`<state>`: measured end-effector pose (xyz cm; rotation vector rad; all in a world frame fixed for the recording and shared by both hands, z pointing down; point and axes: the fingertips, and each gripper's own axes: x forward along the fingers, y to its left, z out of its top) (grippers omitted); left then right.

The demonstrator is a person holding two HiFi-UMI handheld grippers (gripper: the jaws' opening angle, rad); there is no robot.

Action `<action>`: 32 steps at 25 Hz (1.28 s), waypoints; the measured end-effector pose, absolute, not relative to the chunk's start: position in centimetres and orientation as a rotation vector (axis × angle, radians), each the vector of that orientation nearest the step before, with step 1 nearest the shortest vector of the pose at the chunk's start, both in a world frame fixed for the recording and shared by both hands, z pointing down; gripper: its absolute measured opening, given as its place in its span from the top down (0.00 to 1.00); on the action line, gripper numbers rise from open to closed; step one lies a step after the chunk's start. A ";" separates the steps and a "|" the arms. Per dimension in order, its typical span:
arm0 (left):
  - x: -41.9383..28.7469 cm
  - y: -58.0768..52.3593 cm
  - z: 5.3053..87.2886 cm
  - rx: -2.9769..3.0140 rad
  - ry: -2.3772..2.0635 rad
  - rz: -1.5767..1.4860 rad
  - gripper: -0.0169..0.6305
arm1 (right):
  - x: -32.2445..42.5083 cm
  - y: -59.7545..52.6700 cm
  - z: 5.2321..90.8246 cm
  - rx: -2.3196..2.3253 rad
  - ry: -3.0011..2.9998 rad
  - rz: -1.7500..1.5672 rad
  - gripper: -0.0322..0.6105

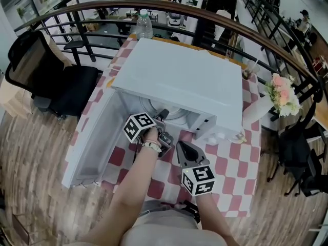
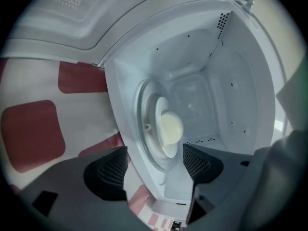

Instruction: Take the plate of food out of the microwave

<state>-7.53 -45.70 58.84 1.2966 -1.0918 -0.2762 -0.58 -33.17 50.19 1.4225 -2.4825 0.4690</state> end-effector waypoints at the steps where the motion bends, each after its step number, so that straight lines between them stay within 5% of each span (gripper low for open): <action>1: -7.6 -45.7 59.2 1.289 -1.099 -0.273 0.44 | -0.5 -33.2 50.2 1.425 -2.482 0.471 0.91; 32: -8.3 -47.6 62.4 1.133 -1.211 -0.282 0.46 | 1.0 -32.9 51.2 1.475 -2.447 0.525 0.91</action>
